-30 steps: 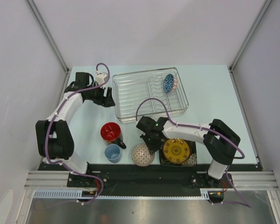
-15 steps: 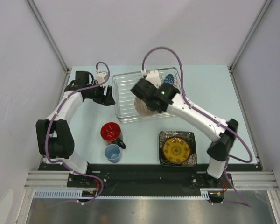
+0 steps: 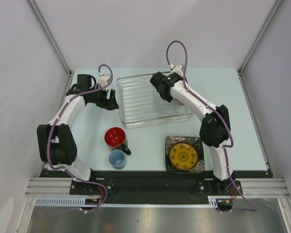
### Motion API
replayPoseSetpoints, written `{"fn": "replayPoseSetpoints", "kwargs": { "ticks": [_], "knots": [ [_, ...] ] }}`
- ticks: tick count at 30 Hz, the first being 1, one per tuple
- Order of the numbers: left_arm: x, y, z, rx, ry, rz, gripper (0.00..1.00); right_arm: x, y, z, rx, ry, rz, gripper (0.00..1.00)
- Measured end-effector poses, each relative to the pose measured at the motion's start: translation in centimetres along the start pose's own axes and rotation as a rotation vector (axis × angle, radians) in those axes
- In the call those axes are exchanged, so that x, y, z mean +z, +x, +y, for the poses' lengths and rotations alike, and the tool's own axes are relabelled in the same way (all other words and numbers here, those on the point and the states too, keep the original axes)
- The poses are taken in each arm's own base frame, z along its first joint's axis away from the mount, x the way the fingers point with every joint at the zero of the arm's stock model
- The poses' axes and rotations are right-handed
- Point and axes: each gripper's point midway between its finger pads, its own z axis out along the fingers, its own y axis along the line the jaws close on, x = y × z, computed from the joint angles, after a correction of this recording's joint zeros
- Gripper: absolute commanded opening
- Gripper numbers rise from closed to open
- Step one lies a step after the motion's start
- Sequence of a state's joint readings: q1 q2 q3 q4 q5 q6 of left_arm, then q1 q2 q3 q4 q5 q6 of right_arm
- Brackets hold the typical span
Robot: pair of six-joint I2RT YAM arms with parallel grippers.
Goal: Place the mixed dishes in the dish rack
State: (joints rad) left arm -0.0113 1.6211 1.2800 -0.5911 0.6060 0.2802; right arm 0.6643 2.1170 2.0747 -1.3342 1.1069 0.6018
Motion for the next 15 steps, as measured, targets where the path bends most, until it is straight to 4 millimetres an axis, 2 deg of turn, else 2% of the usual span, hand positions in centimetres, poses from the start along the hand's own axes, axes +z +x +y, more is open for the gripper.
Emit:
{"fn": "replayPoseSetpoints", "kwargs": {
  "ticks": [3,6,15],
  "knots": [
    [0.1,0.3,0.0,-0.003,0.001,0.003,0.77,1.7,1.4,-1.6,-0.027,0.064,0.030,0.00],
    [0.1,0.3,0.0,-0.004,0.003,0.003,0.77,2.4,1.8,-2.4,-0.037,0.093,0.043,0.00],
    [-0.3,0.5,0.4,-0.016,-0.003,-0.003,0.77,1.5,2.3,-1.4,-0.053,0.093,0.012,0.00]
  ]
}}
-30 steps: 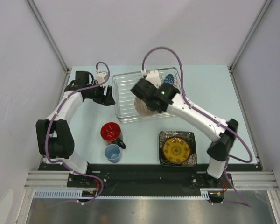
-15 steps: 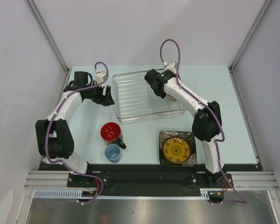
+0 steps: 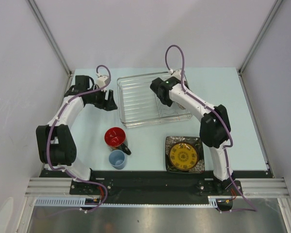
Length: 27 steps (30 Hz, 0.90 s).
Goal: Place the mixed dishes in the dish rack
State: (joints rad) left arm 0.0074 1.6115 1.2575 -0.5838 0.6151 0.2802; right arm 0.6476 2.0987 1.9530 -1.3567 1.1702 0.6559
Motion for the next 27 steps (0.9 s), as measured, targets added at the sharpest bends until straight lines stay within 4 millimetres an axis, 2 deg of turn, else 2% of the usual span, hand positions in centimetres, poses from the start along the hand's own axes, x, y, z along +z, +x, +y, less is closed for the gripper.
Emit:
{"fn": "replayPoseSetpoints", "kwargs": {
  "ticks": [5,16,17,19,20,22,23,27],
  "knots": [
    [-0.4,0.2,0.8,-0.018,-0.014,-0.005,0.77,0.0,1.2,1.2,-0.046,0.005,0.002,0.00],
    [-0.6,0.4,1.2,-0.032,-0.007,-0.020,0.77,1.4,3.8,4.3,-0.123,0.031,0.033,0.02],
    [-0.7,0.4,1.3,-0.034,-0.008,-0.021,0.77,1.5,3.8,4.4,-0.121,0.031,0.033,0.12],
    [-0.8,0.4,1.4,-0.036,-0.009,-0.023,0.77,1.5,3.9,4.6,-0.119,0.031,0.035,0.18],
    [-0.8,0.4,1.4,-0.037,-0.008,-0.024,0.77,1.6,4.0,4.7,-0.116,0.031,0.035,0.30],
    [-0.8,0.4,1.4,-0.039,-0.006,-0.025,0.77,1.6,4.1,5.0,-0.115,0.031,0.035,0.44],
    [-0.9,0.4,1.5,-0.040,-0.005,-0.026,0.77,1.7,4.2,5.1,-0.120,0.032,0.035,0.55],
    [-0.9,0.4,1.5,-0.043,-0.002,-0.029,0.76,1.6,4.3,5.1,-0.127,0.034,0.037,0.66]
  ]
}}
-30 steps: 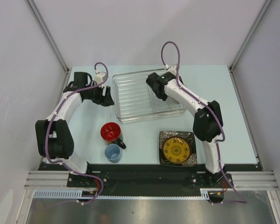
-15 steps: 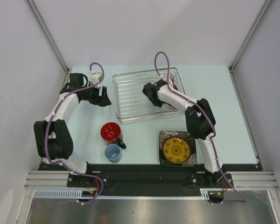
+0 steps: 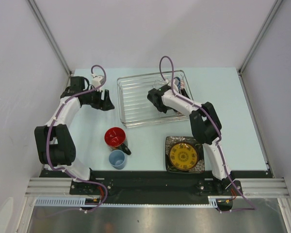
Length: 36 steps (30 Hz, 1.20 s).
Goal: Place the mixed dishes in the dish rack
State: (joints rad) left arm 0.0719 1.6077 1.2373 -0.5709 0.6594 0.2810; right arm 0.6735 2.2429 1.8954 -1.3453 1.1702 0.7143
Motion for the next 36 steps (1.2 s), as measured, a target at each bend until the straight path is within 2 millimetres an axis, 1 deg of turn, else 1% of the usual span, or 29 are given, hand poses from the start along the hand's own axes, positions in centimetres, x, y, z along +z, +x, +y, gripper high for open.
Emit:
{"fn": "replayPoseSetpoints", "kwargs": {
  "ticks": [6,9,12,14,15,16,17,18,19,20,22,23,24,25,28,30,32,34,36],
  "knots": [
    [-0.1,0.0,0.0,-0.003,0.004,-0.003,0.75,-0.2,-0.2,-0.3,0.012,-0.009,0.001,0.68],
    [-0.1,0.0,0.0,-0.003,0.004,-0.003,0.75,-1.2,-0.9,-1.6,0.060,-0.043,-0.002,0.69],
    [-0.2,0.0,0.0,-0.007,0.005,0.002,0.75,-3.0,-2.2,-4.4,0.166,-0.120,-0.003,0.70],
    [-0.4,-0.3,-0.1,-0.002,0.004,0.002,0.75,-4.3,-2.9,-7.5,0.265,-0.179,-0.011,0.70],
    [-0.5,-0.4,-0.1,0.003,0.003,0.001,0.75,-4.8,-3.0,-9.1,0.305,-0.209,-0.012,0.70],
    [-0.7,-0.8,-0.1,0.010,0.000,-0.001,0.75,-5.2,-2.5,-10.6,0.354,-0.246,-0.006,0.70],
    [-0.9,-1.2,-0.1,0.020,-0.005,-0.005,0.75,-5.3,-1.5,-12.3,0.391,-0.276,0.007,0.70],
    [-1.0,-1.6,-0.1,0.035,-0.011,-0.010,0.75,-5.2,-0.1,-13.8,0.419,-0.303,0.031,0.70],
    [-1.2,-1.9,-0.2,0.045,-0.017,-0.013,0.75,-4.8,1.4,-14.9,0.448,-0.326,0.063,0.70],
    [-1.3,-2.2,-0.2,0.059,-0.026,-0.015,0.75,-4.2,2.8,-15.5,0.468,-0.338,0.097,0.70],
    [-1.5,-2.4,-0.5,0.080,-0.034,-0.015,0.74,-3.1,5.5,-15.5,0.469,-0.344,0.169,0.70],
    [-1.4,-2.3,-0.7,0.086,-0.036,-0.010,0.74,-2.8,6.4,-15.0,0.455,-0.352,0.198,0.70],
    [-1.3,-2.3,-0.8,0.092,-0.037,-0.006,0.74,-2.7,7.0,-14.1,0.437,-0.363,0.218,0.69],
    [-1.1,-2.3,-1.0,0.098,-0.037,-0.002,0.74,-2.5,7.7,-12.6,0.409,-0.381,0.246,0.69],
    [-0.3,-1.9,-1.6,0.129,-0.042,0.018,0.74,-2.1,9.3,-9.7,0.354,-0.414,0.309,0.68],
    [0.7,-1.5,-2.0,0.149,-0.038,0.041,0.73,-1.9,10.3,-8.7,0.340,-0.433,0.345,0.68],
    [2.0,-1.0,-2.1,0.155,-0.027,0.069,0.73,-1.6,11.3,-8.3,0.344,-0.451,0.380,0.69],
    [3.4,-0.3,-1.8,0.145,-0.017,0.105,0.73,-1.4,12.5,-7.8,0.357,-0.483,0.413,0.69],
    [4.9,0.0,-1.0,0.129,-0.013,0.133,0.72,-1.8,14.3,-7.6,0.363,-0.529,0.455,0.69]
  ]
}}
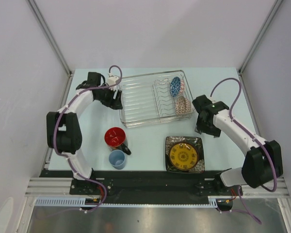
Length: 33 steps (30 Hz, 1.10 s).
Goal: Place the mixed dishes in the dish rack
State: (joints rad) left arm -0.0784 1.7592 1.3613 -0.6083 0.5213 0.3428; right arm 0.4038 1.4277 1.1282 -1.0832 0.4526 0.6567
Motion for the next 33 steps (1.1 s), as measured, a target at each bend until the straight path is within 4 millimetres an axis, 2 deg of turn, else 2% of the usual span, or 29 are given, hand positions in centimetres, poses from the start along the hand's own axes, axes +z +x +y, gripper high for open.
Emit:
{"fn": "replayPoseSetpoints", "kwargs": {
  "ticks": [4,7,10,13,15,20,25,29,33],
  "knots": [
    [1.7,-0.7,1.0,-0.011,0.012,0.016,0.72,0.2,2.9,-0.3,0.040,-0.103,0.067,0.69],
    [2.5,-1.3,1.4,0.001,0.004,0.015,0.72,0.2,3.1,0.3,0.111,-0.198,0.089,0.69],
    [3.0,-1.2,1.5,0.003,0.003,0.024,0.70,-0.1,1.1,1.5,0.195,-0.306,0.060,0.68],
    [3.3,-1.4,1.5,0.010,0.001,0.027,0.64,0.4,-1.7,1.9,0.299,-0.379,0.030,0.68],
    [3.5,-1.4,1.5,0.021,0.000,0.028,0.64,0.9,-3.2,2.2,0.336,-0.404,0.020,0.68],
    [4.0,-2.0,1.6,0.105,-0.035,0.028,0.64,2.0,-6.6,3.6,0.371,-0.450,-0.007,0.67],
    [4.5,-2.6,2.0,0.147,-0.055,0.041,0.63,1.4,-9.4,5.0,0.379,-0.507,-0.054,0.67],
    [4.9,-2.5,2.3,0.146,-0.056,0.046,0.63,1.4,-10.8,5.7,0.381,-0.527,-0.073,0.67],
    [4.9,-2.4,2.3,0.153,-0.058,0.049,0.63,2.7,-10.7,6.2,0.373,-0.512,-0.050,0.66]
  ]
}}
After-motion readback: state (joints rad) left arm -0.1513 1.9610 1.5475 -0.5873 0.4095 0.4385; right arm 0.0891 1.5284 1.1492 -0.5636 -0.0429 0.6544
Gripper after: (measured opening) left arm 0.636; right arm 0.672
